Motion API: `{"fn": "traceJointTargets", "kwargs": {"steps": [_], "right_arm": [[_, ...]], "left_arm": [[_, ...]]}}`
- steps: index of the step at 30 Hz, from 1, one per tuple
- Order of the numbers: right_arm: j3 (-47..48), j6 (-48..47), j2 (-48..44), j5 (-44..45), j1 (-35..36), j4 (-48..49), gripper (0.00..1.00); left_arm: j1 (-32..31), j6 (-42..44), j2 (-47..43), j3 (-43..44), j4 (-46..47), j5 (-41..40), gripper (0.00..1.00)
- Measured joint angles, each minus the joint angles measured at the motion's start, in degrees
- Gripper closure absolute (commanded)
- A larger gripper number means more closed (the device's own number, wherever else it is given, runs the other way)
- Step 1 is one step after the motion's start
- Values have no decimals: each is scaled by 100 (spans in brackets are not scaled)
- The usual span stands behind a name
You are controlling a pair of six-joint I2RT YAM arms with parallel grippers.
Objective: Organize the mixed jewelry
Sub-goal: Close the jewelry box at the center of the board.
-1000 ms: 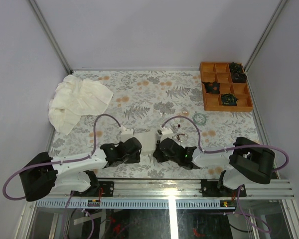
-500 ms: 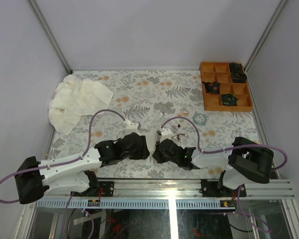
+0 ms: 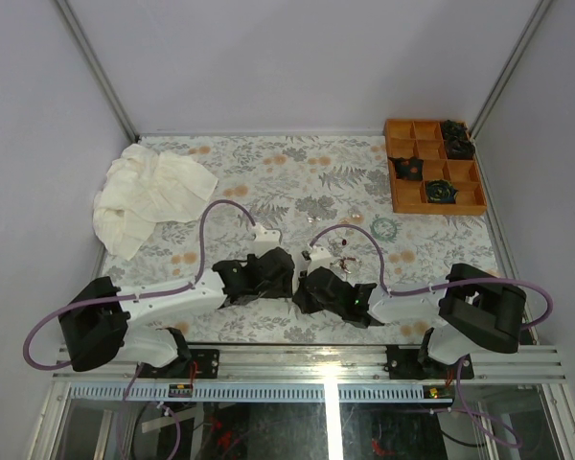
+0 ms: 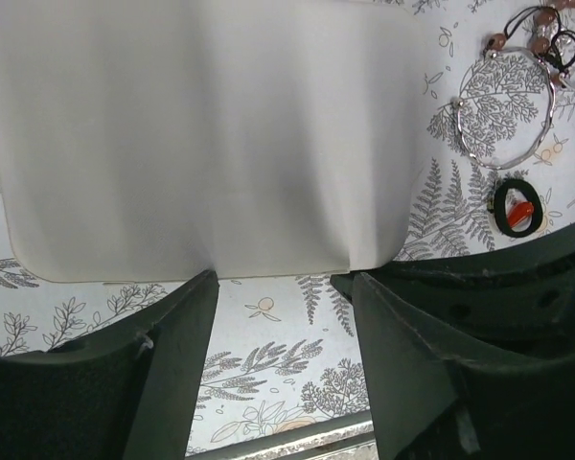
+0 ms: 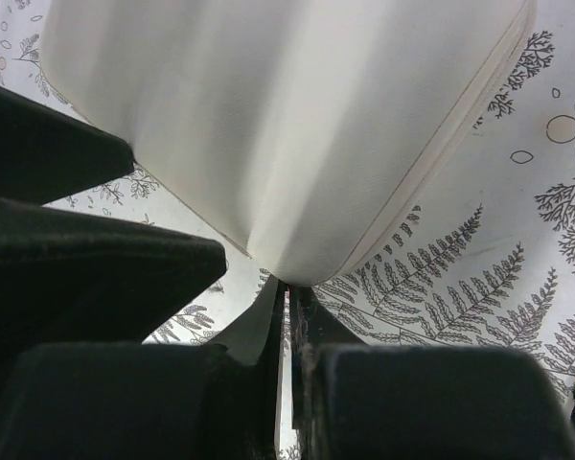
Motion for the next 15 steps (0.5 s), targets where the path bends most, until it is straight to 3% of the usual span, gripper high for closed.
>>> {"fn": "traceJointTargets", "kwargs": {"steps": [11, 15], "right_arm": [[0, 37, 2, -9, 4, 39, 100], [-2, 37, 11, -11, 4, 52, 100]], "left_arm": [[92, 20, -28, 315, -114, -286, 38], [173, 109, 74, 389, -125, -356, 42]]}}
